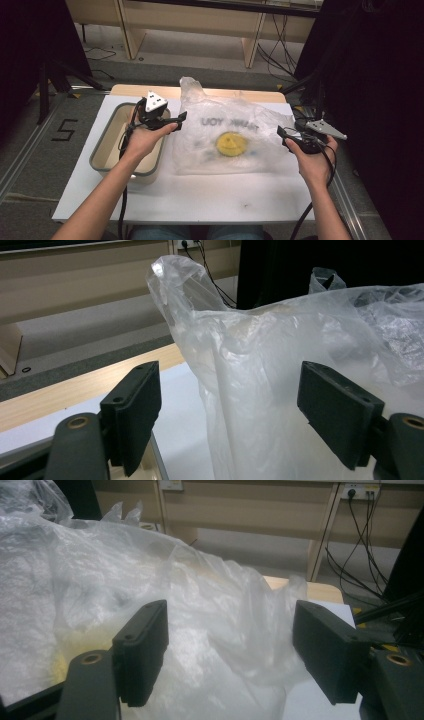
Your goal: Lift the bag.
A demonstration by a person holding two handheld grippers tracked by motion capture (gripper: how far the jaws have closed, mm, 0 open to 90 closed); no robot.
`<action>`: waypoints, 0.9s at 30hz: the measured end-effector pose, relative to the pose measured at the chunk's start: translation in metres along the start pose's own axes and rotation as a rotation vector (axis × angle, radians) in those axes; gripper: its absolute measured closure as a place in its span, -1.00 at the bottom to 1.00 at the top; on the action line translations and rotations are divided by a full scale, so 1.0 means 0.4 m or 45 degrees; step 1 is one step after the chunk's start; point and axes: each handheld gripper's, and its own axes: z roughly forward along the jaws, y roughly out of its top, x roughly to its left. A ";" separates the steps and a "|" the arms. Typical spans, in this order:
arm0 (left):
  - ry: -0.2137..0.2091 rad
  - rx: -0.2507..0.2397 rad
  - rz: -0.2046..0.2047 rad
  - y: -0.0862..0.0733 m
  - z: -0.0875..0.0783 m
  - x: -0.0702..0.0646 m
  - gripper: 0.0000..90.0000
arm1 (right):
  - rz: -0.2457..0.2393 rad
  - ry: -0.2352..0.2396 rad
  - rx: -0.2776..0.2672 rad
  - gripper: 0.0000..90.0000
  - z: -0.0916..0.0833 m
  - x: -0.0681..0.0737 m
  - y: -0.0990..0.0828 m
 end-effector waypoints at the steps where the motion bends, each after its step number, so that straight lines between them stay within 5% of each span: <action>1: -0.006 0.005 0.003 -0.004 -0.004 -0.004 -0.44 | -0.003 0.004 0.002 -0.30 -0.006 -0.001 -0.003; 15: -0.098 0.009 0.066 -0.051 -0.072 -0.053 -0.44 | 0.002 0.020 0.063 -0.30 -0.088 -0.016 -0.078; 27: -0.182 0.033 0.119 -0.124 -0.127 -0.099 -0.44 | -0.037 0.168 0.113 -0.28 -0.115 0.031 -0.151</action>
